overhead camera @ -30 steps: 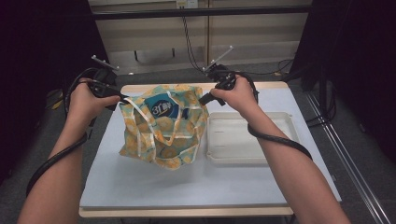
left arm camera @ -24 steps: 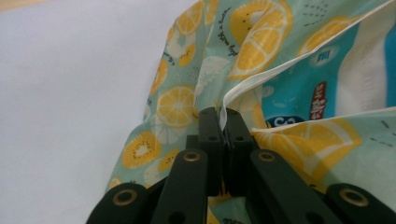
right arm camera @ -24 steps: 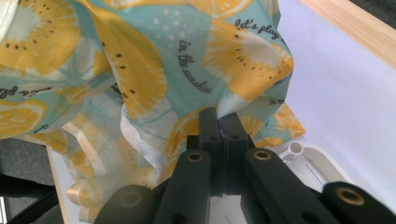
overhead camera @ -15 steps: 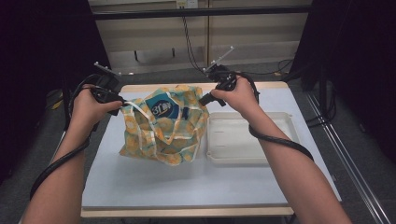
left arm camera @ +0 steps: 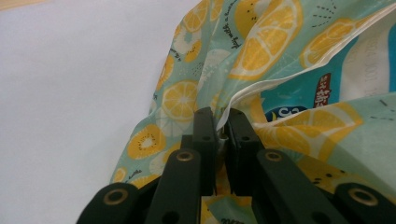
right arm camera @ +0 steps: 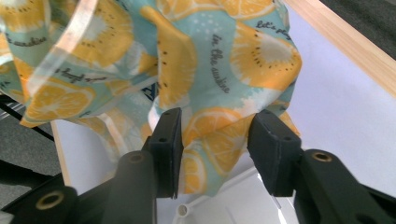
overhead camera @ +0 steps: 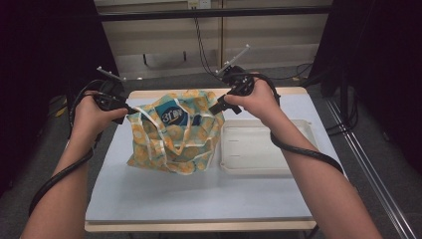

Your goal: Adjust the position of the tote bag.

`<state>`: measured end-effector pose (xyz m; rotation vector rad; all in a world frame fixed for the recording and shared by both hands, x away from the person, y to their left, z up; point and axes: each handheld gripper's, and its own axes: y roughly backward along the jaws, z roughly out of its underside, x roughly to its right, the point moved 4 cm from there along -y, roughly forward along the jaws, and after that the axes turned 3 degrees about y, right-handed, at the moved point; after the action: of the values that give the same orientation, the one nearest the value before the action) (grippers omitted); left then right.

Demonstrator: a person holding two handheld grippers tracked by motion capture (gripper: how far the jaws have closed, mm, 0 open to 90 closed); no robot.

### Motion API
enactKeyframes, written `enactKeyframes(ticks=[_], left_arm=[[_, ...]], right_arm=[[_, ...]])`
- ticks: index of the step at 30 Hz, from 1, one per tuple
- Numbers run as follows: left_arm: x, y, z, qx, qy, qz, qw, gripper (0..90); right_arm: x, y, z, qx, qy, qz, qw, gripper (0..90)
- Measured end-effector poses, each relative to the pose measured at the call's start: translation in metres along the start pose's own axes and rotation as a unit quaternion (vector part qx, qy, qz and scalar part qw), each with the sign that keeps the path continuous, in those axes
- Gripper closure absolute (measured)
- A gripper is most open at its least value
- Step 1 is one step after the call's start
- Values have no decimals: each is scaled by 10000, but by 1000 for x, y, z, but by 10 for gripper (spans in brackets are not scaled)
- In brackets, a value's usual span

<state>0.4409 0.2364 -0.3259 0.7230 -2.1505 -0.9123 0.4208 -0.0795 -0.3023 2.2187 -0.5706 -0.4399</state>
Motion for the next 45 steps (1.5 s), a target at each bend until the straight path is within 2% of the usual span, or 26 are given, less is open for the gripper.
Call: enactKeyframes(ticks=[4, 7, 8, 9, 10, 12, 16, 19, 21, 24, 28, 30, 33, 35, 36, 45], left_arm=[[2, 1, -1, 30, 27, 1, 10000, 829], [2, 2, -1, 40, 34, -22, 10000, 830], [0, 3, 0, -34, -80, -19, 10000, 830], [2, 1, 0, 84, 78, -28, 9999, 830], [1, 2, 0, 13, -8, -4, 10000, 829], [1, 2, 1, 20, 23, 10, 10000, 826], [1, 1, 1, 40, 16, 7, 10000, 821], [1, 1, 0, 42, -13, 13, 10000, 819], [2, 0, -1, 94, -2, 4, 10000, 819], [1, 1, -1, 45, -106, -10, 9999, 820], [3, 1, -1, 109, -5, -11, 9999, 816], [1, 4, -2, 30, -157, 9, 9999, 816], [2, 5, -3, 102, -100, 9, 9999, 816], [1, 7, -4, 85, -164, -26, 9998, 816], [2, 7, -4, 102, -109, -2, 9999, 816], [-6, 8, -2, 129, -94, -54, 9999, 816]], right_arm=[[-4, 2, -4, 58, 123, 26, 9999, 439], [-7, 1, -7, 111, 121, 4, 9999, 400], [-8, 0, -7, 118, 113, 10, 9999, 403], [-8, -1, -8, 104, 136, 25, 9998, 408], [-7, -3, -9, 89, 116, 27, 9999, 413], [-7, -8, -9, 26, 189, 7, 9998, 467], [-5, -13, -12, 75, 115, -71, 9999, 577], [-5, -15, -13, 77, 43, -91, 9999, 699], [-4, -14, -13, 90, 48, -133, 9999, 817], [-3, -11, -14, 89, 17, -107, 9999, 874], [-2, -2, -14, 127, -15, -127, 9998, 896], [-1, 3, -14, 144, -13, -99, 9998, 898], [0, 10, -16, 227, -6, -87, 9997, 898], [0, 14, -19, 328, -76, -139, 9993, 898], [1, 15, -20, 360, -104, -136, 9992, 898], [7, 15, -34, 522, -218, -173, 9982, 897]])
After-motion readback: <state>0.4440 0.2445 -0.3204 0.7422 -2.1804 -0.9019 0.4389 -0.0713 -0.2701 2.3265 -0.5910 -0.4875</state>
